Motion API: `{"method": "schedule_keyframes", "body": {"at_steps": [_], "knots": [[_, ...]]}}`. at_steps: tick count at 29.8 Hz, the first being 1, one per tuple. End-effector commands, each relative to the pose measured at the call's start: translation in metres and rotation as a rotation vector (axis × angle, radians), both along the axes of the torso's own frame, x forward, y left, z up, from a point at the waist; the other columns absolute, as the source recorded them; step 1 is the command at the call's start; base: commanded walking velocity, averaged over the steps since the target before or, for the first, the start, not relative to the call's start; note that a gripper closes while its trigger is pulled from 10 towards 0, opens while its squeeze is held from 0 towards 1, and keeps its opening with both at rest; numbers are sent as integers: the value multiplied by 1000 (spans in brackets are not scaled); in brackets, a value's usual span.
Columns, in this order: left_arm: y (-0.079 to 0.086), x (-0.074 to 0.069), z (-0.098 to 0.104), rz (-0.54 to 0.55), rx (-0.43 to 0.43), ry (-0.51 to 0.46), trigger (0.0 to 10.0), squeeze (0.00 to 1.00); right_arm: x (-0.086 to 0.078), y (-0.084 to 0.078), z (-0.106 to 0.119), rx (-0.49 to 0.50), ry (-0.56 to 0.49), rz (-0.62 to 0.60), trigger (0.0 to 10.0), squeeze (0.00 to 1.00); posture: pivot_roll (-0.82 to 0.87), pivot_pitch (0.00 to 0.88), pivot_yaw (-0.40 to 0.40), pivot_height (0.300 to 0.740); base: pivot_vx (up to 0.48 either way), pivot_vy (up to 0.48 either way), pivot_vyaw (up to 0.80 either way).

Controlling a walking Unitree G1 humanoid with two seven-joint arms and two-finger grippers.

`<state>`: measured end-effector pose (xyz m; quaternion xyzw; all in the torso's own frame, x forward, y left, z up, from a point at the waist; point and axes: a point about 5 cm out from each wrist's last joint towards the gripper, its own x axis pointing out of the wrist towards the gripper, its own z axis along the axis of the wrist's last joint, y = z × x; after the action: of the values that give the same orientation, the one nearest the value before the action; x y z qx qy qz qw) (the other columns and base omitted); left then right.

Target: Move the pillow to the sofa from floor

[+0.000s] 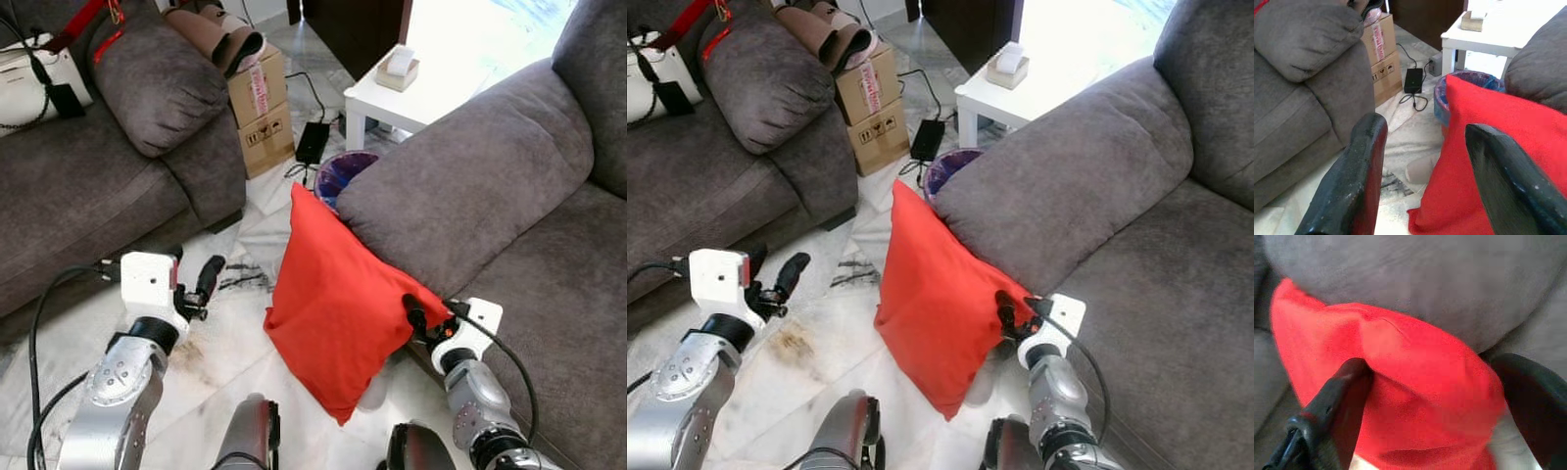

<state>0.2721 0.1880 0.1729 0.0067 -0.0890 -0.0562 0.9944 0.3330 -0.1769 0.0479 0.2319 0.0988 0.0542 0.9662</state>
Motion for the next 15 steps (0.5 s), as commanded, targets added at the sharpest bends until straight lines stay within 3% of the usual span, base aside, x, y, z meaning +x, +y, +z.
{"method": "schedule_keyframes", "body": {"at_steps": [1, 10, 15], "knots": [[4, -5, -1, 0, -8, 19, 10000, 0, -3, 10, -4, 31, -3, 40, 10000, 0, 251, 325, 111, 630, 0, 0, 0], [3, -9, 1, -7, -20, 21, 10000, 0, -1, 31, 1, 112, -61, 95, 10000, 0, 269, 336, 115, 630, 0, 0, 0], [0, -10, 2, -10, -24, 25, 10000, 0, -2, 39, -1, 76, -48, 141, 10000, 0, 272, 335, 114, 630, 0, 0, 0]]}}
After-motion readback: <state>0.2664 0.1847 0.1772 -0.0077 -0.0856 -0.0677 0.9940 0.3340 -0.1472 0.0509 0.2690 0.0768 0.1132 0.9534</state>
